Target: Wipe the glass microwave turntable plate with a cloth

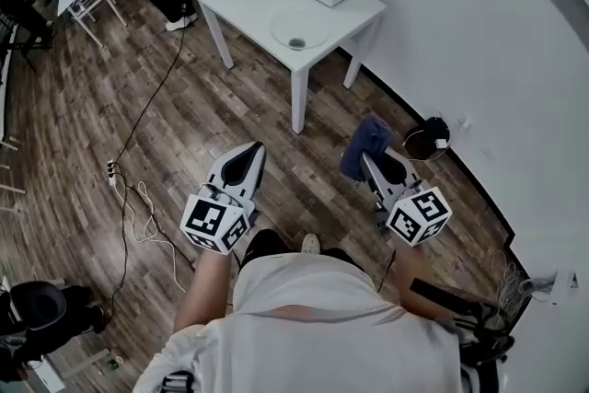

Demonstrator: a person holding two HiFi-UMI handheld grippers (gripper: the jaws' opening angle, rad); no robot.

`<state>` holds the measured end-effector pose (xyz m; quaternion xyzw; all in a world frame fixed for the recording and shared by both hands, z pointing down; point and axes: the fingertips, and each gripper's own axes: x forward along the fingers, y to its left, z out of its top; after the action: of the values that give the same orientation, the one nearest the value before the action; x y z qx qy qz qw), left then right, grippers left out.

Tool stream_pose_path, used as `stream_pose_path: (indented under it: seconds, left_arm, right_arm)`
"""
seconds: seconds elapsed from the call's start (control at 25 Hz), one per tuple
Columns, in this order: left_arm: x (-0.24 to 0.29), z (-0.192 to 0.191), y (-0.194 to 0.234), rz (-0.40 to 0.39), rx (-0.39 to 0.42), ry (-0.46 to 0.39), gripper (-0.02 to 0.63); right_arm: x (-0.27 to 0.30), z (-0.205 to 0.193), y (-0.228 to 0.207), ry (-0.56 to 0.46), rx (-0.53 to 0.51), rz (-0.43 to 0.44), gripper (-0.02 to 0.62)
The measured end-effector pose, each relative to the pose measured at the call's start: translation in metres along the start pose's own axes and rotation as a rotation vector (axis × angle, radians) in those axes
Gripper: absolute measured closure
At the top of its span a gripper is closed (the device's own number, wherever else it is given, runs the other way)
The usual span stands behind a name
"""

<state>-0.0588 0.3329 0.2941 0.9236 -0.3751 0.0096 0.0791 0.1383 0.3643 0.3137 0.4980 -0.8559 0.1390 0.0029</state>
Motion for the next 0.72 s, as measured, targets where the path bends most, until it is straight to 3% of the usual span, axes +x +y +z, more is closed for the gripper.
stream_pose_path:
  seconds: [0.28, 0.72]
  left_arm:
    - [0.028, -0.004, 0.057, -0.011, -0.017, 0.014, 0.595]
    - [0.114, 0.024, 0.175, -0.129, 0.004, 0.017, 0.595]
  right_arm:
    - [0.055, 0.001, -0.013, 0.001, 0.004, -0.028, 0.534]
    - [0.173, 0.043, -0.043, -0.047, -0.002, -0.149, 0.534]
